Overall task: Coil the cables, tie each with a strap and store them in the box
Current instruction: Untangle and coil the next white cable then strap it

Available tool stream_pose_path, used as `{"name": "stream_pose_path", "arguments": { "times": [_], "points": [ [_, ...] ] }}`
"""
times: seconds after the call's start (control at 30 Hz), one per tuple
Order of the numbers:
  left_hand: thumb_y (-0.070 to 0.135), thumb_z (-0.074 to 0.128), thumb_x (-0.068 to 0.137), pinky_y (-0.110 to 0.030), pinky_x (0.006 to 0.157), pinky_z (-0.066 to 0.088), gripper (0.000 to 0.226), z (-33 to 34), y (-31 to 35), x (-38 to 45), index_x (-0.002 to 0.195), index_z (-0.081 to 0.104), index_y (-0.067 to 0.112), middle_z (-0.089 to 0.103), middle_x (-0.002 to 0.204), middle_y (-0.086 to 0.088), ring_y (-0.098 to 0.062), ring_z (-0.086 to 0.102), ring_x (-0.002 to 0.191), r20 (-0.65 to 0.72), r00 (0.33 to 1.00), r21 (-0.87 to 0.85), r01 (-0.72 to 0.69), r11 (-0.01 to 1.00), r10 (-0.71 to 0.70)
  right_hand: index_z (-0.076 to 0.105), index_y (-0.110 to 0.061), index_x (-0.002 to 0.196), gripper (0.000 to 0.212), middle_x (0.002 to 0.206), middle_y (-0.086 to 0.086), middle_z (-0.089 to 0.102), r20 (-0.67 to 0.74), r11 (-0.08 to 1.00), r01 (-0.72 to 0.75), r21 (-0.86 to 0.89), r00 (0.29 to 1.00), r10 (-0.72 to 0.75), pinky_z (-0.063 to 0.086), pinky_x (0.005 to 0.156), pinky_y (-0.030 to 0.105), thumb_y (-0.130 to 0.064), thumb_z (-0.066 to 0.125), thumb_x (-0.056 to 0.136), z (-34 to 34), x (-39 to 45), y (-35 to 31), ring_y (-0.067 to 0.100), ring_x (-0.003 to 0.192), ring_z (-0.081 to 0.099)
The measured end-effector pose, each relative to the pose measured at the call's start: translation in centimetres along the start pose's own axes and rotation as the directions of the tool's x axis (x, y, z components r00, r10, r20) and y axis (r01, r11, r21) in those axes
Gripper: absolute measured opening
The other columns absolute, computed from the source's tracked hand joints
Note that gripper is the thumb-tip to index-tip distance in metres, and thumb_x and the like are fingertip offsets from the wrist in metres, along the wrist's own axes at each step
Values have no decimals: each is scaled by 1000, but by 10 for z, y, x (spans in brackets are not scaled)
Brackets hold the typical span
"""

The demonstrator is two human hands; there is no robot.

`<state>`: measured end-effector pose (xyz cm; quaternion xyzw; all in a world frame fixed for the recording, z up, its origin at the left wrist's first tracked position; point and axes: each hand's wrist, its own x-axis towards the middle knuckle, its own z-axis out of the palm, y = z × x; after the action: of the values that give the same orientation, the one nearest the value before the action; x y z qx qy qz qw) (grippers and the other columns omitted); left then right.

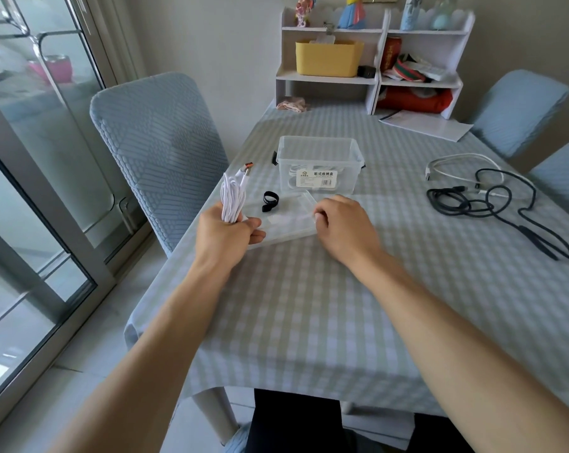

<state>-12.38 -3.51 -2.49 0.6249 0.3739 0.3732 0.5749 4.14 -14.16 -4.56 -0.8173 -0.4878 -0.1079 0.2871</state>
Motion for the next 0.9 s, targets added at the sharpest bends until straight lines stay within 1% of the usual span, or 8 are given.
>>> {"name": "stream_pose_path", "arguments": {
  "times": [0.13, 0.23, 0.4, 0.53, 0.67, 0.73, 0.83, 0.9],
  "points": [
    [-11, 65, 85, -24, 62, 59, 39, -3, -4, -2, 69, 39, 14, 58, 78, -14, -15, 69, 56, -5, 1000, -26, 28, 999, -28, 66, -7, 88, 17, 95, 9, 65, -84, 993, -116, 15, 990, 117, 36, 73, 31, -9, 49, 93, -3, -5, 8, 25, 88, 56],
    [-11, 65, 85, -25, 64, 59, 41, -3, -4, -3, 70, 39, 16, 56, 85, -17, -16, 70, 58, -4, 999, -44, 38, 998, -38, 65, -7, 86, 16, 89, 8, 64, -128, 991, -133, 26, 983, 136, 31, 69, 28, -9, 51, 92, -4, -5, 10, 21, 78, 51],
    [-12, 63, 86, -22, 63, 59, 39, -7, 0, -5, 71, 40, 15, 62, 88, -20, -16, 70, 58, -32, 998, -98, 52, 994, -55, 64, -1, 83, 16, 83, 14, 61, -178, 976, -216, 7, 961, 214, 27, 64, 32, -7, 52, 91, -10, -4, 23, 31, 77, 55],
    [-9, 66, 86, -28, 69, 61, 36, -2, 0, -9, 68, 43, 13, 63, 84, -19, -18, 71, 60, -3, 1000, -30, 6, 1000, -6, 65, -5, 83, 14, 85, 11, 62, -149, 980, -191, 59, 969, 198, 38, 64, 34, -8, 53, 90, -9, -6, 21, 29, 78, 57],
    [4, 70, 79, -49, 80, 60, 27, 6, 3, -11, 63, 52, 18, 63, 67, -7, -24, 74, 68, -5, 995, 102, -98, 990, 99, 65, -10, 81, 13, 83, 5, 62, -112, 976, -169, 135, 976, 185, 47, 69, 37, -10, 54, 89, -6, -7, 19, 25, 77, 58],
    [15, 74, 69, -53, 80, 59, 12, 7, 5, -9, 70, 62, 18, 66, 65, 0, -30, 73, 75, 35, 991, 164, -133, 977, 129, 66, -10, 82, 13, 84, 6, 64, -100, 975, -161, 156, 979, 177, 47, 71, 38, -11, 55, 88, -7, -9, 20, 24, 78, 58],
    [13, 82, 74, -47, 77, 61, 24, 11, 2, -9, 83, 62, 23, 65, 72, 9, -19, 73, 66, 74, 992, 168, -116, 979, 105, 69, -8, 85, 13, 85, 4, 66, -106, 966, -154, 210, 978, 179, 48, 73, 37, -8, 56, 88, -11, -14, 23, 21, 77, 58],
    [18, 80, 79, -37, 66, 60, 25, 13, 0, -10, 74, 58, 27, 62, 63, 11, -11, 64, 52, 70, 986, 214, -164, 963, 152, 70, -8, 86, 13, 84, 2, 67, -109, 960, -154, 235, 977, 183, 47, 72, 32, -8, 57, 87, -14, -17, 25, 18, 76, 59]
  ]
}}
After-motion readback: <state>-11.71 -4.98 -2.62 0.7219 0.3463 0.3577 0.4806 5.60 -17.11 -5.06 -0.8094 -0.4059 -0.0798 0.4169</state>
